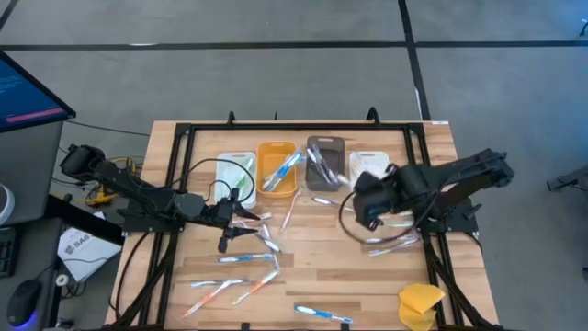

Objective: Pick & Place Toothbrushes
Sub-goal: Put the orange toothbrush into the right white bin

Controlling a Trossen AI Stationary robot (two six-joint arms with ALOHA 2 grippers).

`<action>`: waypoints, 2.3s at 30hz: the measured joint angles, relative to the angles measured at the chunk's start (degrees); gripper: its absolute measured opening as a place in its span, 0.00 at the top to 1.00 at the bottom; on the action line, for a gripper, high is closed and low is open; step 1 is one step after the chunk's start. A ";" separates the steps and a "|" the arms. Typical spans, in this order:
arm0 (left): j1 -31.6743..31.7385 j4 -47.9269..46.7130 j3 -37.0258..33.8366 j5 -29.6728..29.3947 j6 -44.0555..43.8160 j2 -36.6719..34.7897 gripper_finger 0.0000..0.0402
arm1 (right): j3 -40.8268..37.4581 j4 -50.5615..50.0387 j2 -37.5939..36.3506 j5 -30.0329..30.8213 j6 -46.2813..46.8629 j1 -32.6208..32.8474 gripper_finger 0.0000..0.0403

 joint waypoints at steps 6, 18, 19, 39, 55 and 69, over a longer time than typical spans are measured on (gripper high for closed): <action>-0.01 -0.10 0.00 0.02 -0.01 0.00 0.60 | -11.47 0.12 -9.96 -0.24 4.74 -5.94 0.89; 0.04 0.15 0.00 0.00 0.42 0.00 0.60 | -24.40 10.89 -15.48 -0.33 1.87 -14.86 0.89; 0.04 0.16 0.00 0.00 0.42 0.00 0.60 | -25.16 11.99 -15.40 -0.51 1.03 -15.61 0.89; 0.04 -0.01 0.00 0.00 0.03 0.00 0.60 | -42.97 34.96 -15.17 -7.72 -6.48 -25.19 0.89; 0.04 0.00 0.00 0.00 0.03 0.00 0.60 | -44.61 36.37 -15.01 -9.11 -6.47 -26.77 0.88; 0.04 0.01 0.00 0.00 0.03 0.00 0.60 | -44.59 36.47 -15.01 -9.24 -6.36 -26.76 0.87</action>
